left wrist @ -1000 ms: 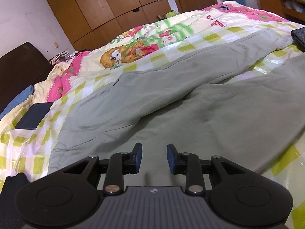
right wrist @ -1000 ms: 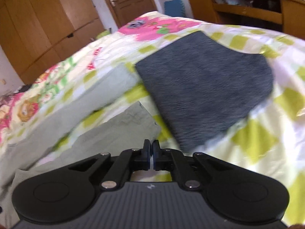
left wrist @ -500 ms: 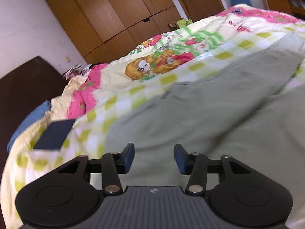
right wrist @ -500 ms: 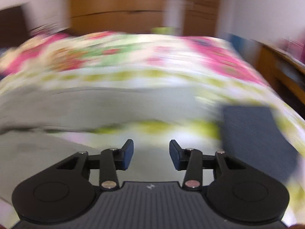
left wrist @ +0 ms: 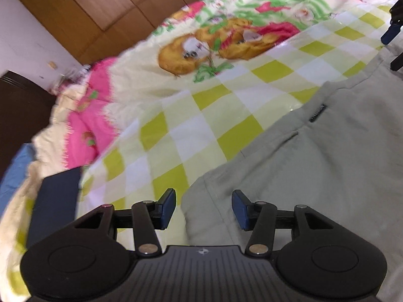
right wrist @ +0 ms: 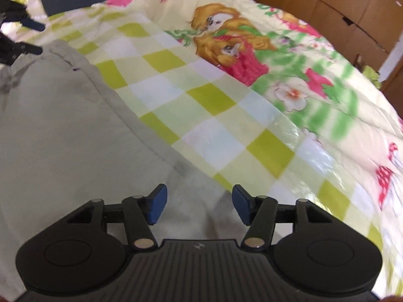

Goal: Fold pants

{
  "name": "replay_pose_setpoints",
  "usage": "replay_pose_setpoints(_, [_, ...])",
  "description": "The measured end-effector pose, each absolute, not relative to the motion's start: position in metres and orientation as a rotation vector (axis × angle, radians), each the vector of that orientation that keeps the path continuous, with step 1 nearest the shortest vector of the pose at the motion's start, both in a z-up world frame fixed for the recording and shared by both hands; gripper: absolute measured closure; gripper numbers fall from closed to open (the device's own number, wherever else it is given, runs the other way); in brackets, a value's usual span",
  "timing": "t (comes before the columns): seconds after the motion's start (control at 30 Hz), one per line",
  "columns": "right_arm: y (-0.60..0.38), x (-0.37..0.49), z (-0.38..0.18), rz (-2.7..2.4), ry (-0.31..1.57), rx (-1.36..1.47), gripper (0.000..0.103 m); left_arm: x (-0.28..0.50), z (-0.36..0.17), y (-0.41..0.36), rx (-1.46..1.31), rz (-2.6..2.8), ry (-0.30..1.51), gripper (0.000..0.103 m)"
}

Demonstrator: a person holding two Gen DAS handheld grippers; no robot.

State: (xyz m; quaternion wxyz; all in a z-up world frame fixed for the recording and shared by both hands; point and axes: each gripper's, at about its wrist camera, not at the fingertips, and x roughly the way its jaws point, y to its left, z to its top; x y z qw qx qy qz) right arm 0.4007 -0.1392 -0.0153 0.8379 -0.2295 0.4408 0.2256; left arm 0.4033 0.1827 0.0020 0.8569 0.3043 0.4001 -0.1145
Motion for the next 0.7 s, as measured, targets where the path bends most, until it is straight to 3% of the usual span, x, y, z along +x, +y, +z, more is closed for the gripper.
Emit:
replay_pose_setpoints(0.13, [-0.139,0.417,-0.027,0.488,0.968,-0.462,0.033,0.431,-0.014,0.186,0.609,-0.260,0.923,0.040])
replay_pose_setpoints(0.2, [-0.139,0.422,-0.031,0.494,0.982,-0.450,0.033,0.432,-0.028,0.181,0.678,-0.255,0.932,0.040])
replay_pose_setpoints(0.23, [-0.138,0.424,-0.030,0.496,0.984,-0.454,0.033,0.429,-0.031,0.178,0.709,-0.254,0.917,0.044])
replay_pose_setpoints(0.27, [-0.138,0.423,-0.029,0.501,0.985,-0.459,0.033,0.426,-0.030,0.177,0.718,-0.255,0.908,0.062])
replay_pose_setpoints(0.33, [-0.136,0.419,-0.027,0.525,0.980,-0.490,0.043,0.423,-0.030,0.177,0.713,-0.265,0.919,0.084])
replay_pose_setpoints(0.37, [-0.133,0.417,-0.027,0.526,0.977,-0.510,0.047,0.421,-0.031,0.176,0.730,-0.264,0.920,0.084])
replay_pose_setpoints(0.4, [-0.131,0.415,-0.026,0.524,0.976,-0.524,0.057,0.420,-0.032,0.175,0.752,-0.263,0.914,0.084])
replay_pose_setpoints(0.5, [-0.126,0.411,-0.022,0.499,0.967,-0.539,0.096,0.416,-0.028,0.177,0.766,-0.261,0.906,0.084])
replay_pose_setpoints(0.53, [-0.126,0.409,-0.019,0.494,0.965,-0.524,0.101,0.415,-0.025,0.179,0.763,-0.257,0.902,0.084])
replay_pose_setpoints(0.7, [-0.122,0.391,0.001,0.476,0.904,-0.510,0.101,0.404,-0.004,0.192,0.746,-0.232,0.864,0.084])
